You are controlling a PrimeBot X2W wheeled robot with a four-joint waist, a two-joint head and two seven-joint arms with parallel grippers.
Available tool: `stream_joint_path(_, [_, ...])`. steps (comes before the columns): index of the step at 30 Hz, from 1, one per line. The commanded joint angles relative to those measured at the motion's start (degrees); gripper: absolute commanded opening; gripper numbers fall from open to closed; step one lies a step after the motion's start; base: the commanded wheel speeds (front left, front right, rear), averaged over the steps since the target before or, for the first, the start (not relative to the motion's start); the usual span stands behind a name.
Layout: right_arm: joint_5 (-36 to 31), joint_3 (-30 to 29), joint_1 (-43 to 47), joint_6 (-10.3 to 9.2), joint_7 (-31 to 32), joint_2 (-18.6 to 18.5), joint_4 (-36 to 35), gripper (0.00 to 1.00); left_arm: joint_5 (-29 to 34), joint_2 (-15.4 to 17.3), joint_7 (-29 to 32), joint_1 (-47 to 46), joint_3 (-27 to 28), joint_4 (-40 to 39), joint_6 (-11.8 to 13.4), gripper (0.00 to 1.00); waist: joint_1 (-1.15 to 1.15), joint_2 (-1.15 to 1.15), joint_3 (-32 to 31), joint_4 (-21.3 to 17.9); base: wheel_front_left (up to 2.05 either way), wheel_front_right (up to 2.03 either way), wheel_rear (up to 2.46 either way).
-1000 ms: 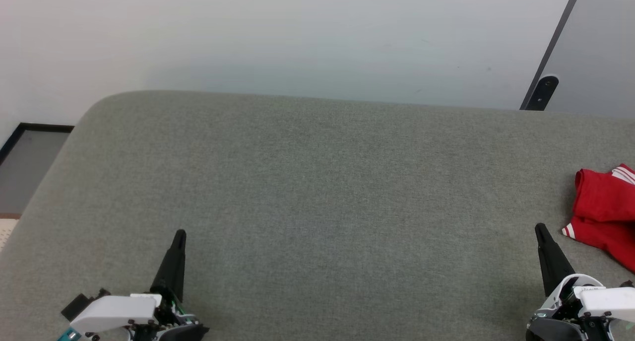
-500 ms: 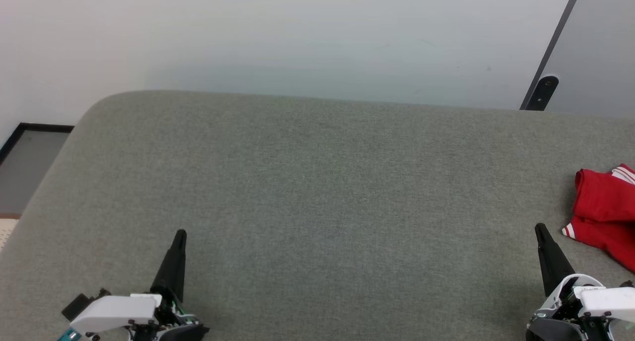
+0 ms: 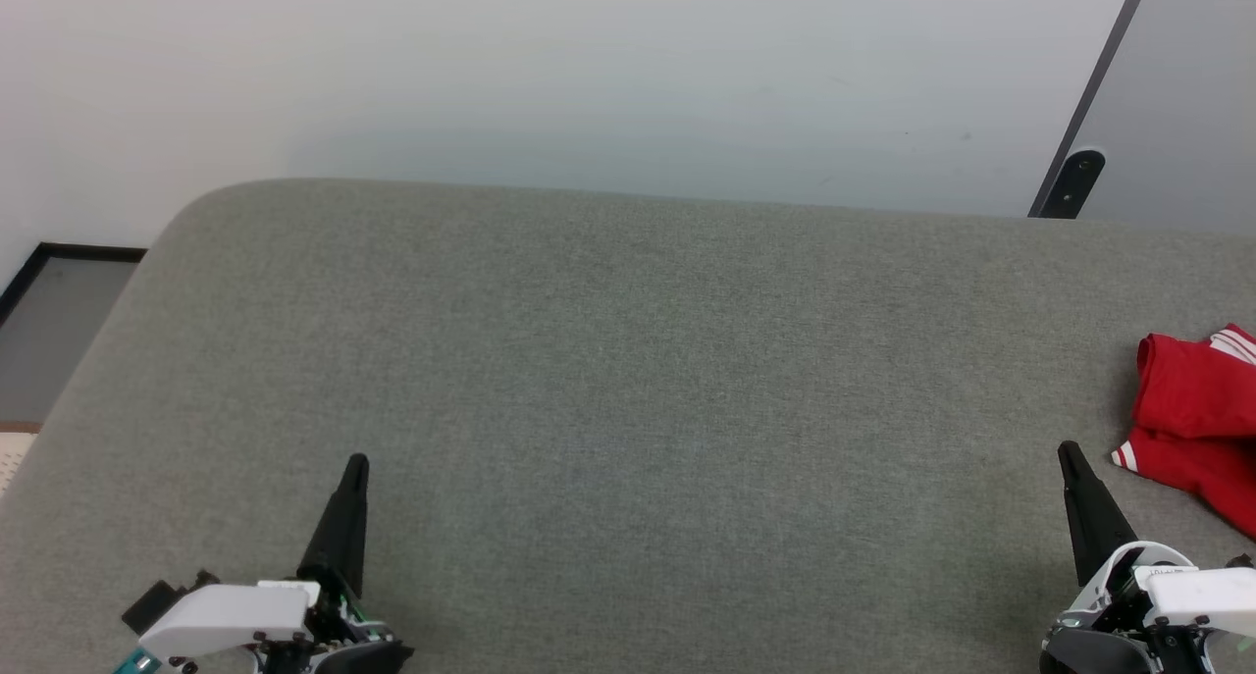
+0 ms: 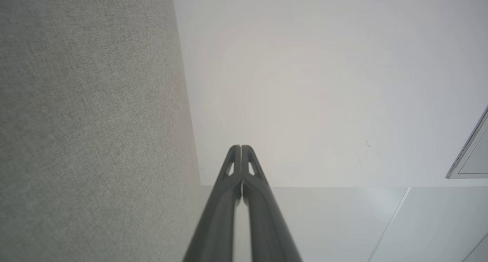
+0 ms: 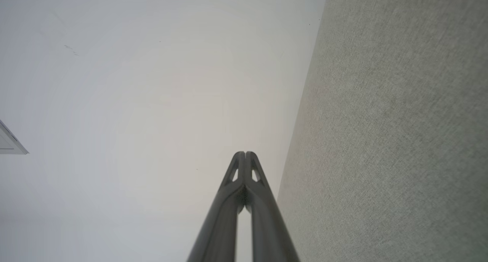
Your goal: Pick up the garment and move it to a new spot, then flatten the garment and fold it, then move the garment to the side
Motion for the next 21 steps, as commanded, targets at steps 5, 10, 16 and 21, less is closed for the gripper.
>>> stream_joint_path(5, [0.2,0.2,-0.2,-0.04,0.1,0.2,0.0,0.00,0.3,-0.1,0.1,-0.6,0.2,0.1,-0.3,0.00,0.00,0.00,0.0,0.0,0.00,0.00,0.00])
stream_joint_path(10, [0.2,0.2,-0.2,-0.05,0.1,0.2,0.0,0.00,0.4,-0.2,0.2,-0.6,0.2,0.1,-0.3,0.00,0.00,0.00,0.0,0.0,0.00,0.00,0.00])
stream_joint_path(16, [0.2,0.2,-0.2,-0.04,0.1,0.2,0.0,0.00,0.4,-0.2,0.2,-0.6,0.3,0.1,-0.3,0.00,0.00,0.00,0.0,0.0,0.00,0.00,0.00])
stream_joint_path(21, [0.2,0.2,-0.2,-0.04,0.1,0.2,0.0,0.00,0.4,-0.2,0.3,-0.6,0.3,0.1,-0.3,0.00,0.00,0.00,0.0,0.0,0.00,0.00,0.00])
